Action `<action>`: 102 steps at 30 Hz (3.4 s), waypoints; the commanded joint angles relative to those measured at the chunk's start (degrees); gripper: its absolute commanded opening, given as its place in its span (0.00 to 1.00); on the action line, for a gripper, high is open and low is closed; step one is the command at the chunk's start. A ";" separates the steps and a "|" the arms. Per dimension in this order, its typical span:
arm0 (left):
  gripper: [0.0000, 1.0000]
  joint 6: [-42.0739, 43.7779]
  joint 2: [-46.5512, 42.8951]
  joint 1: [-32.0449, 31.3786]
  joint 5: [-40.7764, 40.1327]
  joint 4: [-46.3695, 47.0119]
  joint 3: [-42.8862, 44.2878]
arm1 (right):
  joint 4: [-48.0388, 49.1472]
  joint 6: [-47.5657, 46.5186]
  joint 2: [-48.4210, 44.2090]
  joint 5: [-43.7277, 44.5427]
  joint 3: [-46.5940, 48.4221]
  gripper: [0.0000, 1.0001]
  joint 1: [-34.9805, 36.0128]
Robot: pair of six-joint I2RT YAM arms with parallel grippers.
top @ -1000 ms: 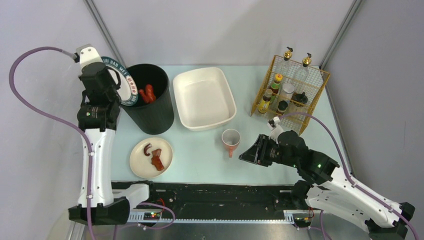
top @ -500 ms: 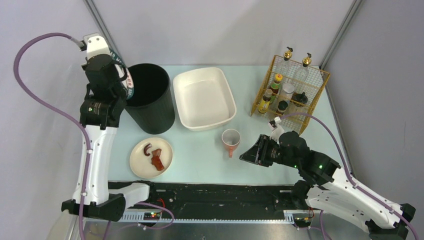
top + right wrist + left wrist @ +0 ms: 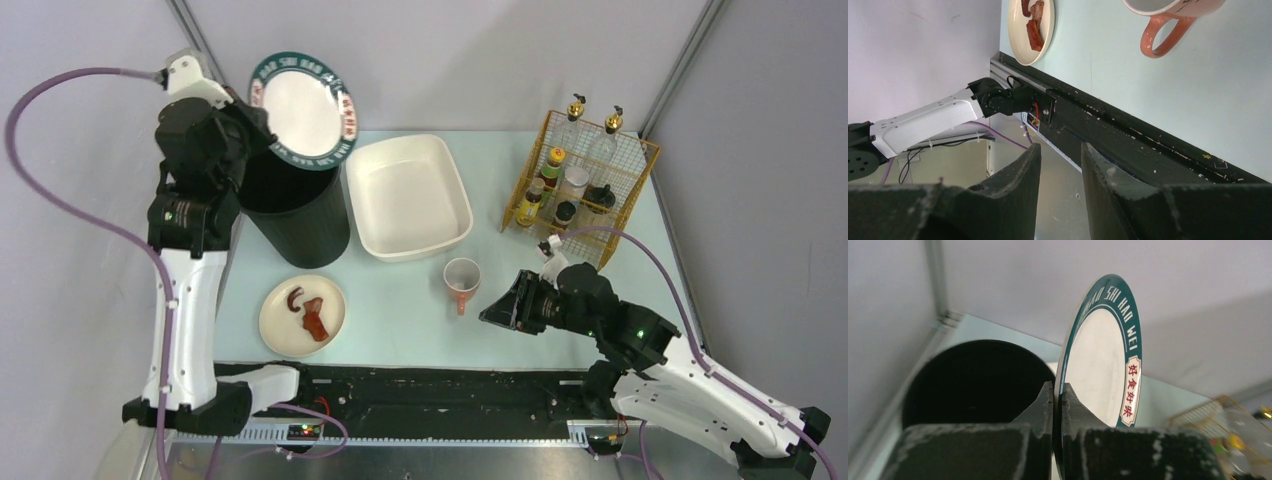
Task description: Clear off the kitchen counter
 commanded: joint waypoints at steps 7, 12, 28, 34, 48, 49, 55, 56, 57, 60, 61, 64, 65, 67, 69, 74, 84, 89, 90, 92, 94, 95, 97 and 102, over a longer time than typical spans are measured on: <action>0.00 -14.71 9.99 -5.78 16.82 5.13 3.80 | 0.09 -0.37 -1.34 -0.05 0.05 0.39 0.18; 0.00 -18.72 15.37 -10.62 16.11 6.06 5.00 | -0.01 -0.52 -1.21 -0.39 0.04 0.39 0.16; 0.00 -36.17 22.52 -19.15 -3.40 13.84 -8.99 | -4.74 -1.14 -5.98 1.83 0.04 0.39 0.04; 0.00 -37.53 28.58 -19.19 -6.84 13.79 -8.83 | -5.84 -1.23 -6.95 1.64 0.05 0.39 0.10; 0.00 -44.50 40.53 -15.78 -5.66 13.72 -5.33 | -5.90 -0.57 -9.36 0.17 -2.81 0.40 0.08; 0.00 -44.68 41.07 -15.08 -5.55 13.68 -5.28 | -5.84 -0.57 -9.40 0.13 -3.02 0.40 0.08; 0.00 -44.67 43.52 -11.99 -4.73 13.75 -4.26 | -5.94 -1.35 -9.34 0.08 -3.20 0.40 -0.05; 0.00 -44.54 43.76 -11.41 -4.50 13.73 -4.07 | -5.84 -1.46 -9.20 0.08 -3.18 0.40 -0.11; 0.00 -44.52 44.10 -11.12 -4.41 13.72 -4.08 | -5.81 -1.54 -9.07 0.08 -3.19 0.40 -0.13; 0.00 -44.51 44.89 -10.32 -3.82 13.74 -4.17 | -5.36 -1.72 -8.75 0.00 -3.27 0.40 -0.15; 0.00 -44.26 45.02 -10.27 -3.76 13.75 -4.24 | -5.06 -1.76 -8.57 -0.11 -3.42 0.40 -0.18; 0.00 -43.88 46.11 -10.14 -2.59 13.73 -4.32 | -4.64 -1.77 -8.19 -0.38 -3.61 0.40 -0.20; 0.00 -43.68 46.38 -10.18 -2.13 13.79 -4.19 | -4.46 -1.79 -8.07 -0.47 -3.79 0.40 -0.21; 0.00 -43.63 47.06 -10.52 -0.42 13.82 -4.29 | -4.24 -1.71 -7.97 -0.57 -4.00 0.40 -0.28; 0.00 -43.35 47.37 -11.07 0.34 13.85 -4.67 | -4.05 -1.71 -7.95 -0.74 -4.14 0.40 -0.28; 0.00 -43.43 48.46 -11.58 0.63 13.84 -5.73 | -4.07 -1.79 -8.16 -0.86 -4.29 0.40 -0.28; 0.38 -42.94 51.27 -11.42 1.11 13.79 -5.41 | -5.19 -2.14 -9.21 -0.67 -4.48 0.40 -0.41; 0.57 -42.61 51.16 -10.92 1.61 13.74 -6.15 | -5.14 -2.23 -9.01 -0.78 -4.44 0.40 -0.58; 0.63 -42.29 51.01 -10.68 1.65 13.73 -6.45 | -5.07 -2.21 -9.01 -0.79 -4.43 0.40 -0.59; 0.86 -41.61 50.12 -10.41 1.94 13.73 -6.78 | -4.81 -2.22 -8.86 -0.94 -4.48 0.40 -0.69; 0.98 -40.84 49.36 -10.11 2.41 13.62 -7.19 | -4.48 -2.14 -8.57 -1.16 -4.44 0.40 -0.69; 0.99 -40.51 48.97 -9.99 2.86 13.52 -7.40 | -4.25 -2.04 -8.39 -1.33 -4.50 0.40 -0.68; 1.00 -39.74 47.56 -9.60 3.22 13.41 -8.30 | -3.88 -1.99 -8.00 -1.51 -4.50 0.40 -0.76; 1.00 -34.77 41.68 -8.57 3.82 12.71 -12.92 | -3.03 -1.62 -7.63 -2.31 -4.43 0.40 -0.78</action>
